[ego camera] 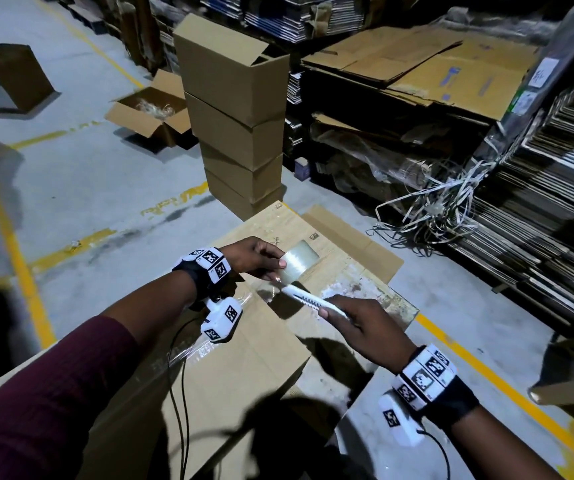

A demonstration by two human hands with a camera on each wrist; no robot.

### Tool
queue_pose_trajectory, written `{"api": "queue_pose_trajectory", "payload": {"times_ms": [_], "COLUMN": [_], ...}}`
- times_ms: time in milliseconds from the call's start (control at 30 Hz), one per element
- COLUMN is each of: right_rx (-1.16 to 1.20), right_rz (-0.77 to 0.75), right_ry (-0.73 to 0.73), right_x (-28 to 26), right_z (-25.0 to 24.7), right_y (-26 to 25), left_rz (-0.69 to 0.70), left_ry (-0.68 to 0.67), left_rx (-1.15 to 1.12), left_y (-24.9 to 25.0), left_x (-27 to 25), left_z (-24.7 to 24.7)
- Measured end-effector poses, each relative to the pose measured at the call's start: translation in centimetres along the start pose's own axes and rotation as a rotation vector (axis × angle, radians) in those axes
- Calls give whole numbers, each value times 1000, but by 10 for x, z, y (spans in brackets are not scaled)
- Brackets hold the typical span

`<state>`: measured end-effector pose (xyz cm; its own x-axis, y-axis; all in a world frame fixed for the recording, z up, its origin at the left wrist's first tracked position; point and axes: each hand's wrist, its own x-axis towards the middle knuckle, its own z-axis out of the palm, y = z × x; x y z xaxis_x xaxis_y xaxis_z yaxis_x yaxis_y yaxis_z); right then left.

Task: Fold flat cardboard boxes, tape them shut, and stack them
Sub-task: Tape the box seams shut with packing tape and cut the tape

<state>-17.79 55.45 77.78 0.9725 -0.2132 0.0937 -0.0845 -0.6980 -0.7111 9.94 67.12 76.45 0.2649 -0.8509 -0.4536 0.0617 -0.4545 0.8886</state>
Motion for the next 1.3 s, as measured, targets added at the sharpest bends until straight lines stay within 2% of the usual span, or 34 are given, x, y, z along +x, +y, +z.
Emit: {"api": "queue_pose_trajectory", "payload": {"times_ms": [167,433,600,700,733,867,1000,1167,1233,1300], "right_rx": [-203,-241,-277,-507,-528,-407,-384,-355,-110,430], "right_rz": [-63,-89,-41,150,204,347,436,650,632,638], "right_ry": [79,175,77,-205,-255,-174,-159,-348,-369,-317], "right_x": [22,19,19,23,22,19,48,88,100,107], "right_z": [42,58,59,64,65,62,69,69,61,55], "right_y": [26,38,42,48,51,66,92,95,71,38], "left_rz": [7,3,7,11,25,52,49,99,119,155], "left_ry": [-8,0,-13,120,165,249,254,265,271,271], "left_rx": [1,61,43,-95,-129,-176,-216,-241,-245,-249], "left_y": [1,3,3,3,2,0,4,12,15,14], "left_x": [-3,-4,-4,-3,-3,-3,-8,-22,-33,-44], "left_z": [0,0,0,1,1,0,1,-5,-12,-19]}}
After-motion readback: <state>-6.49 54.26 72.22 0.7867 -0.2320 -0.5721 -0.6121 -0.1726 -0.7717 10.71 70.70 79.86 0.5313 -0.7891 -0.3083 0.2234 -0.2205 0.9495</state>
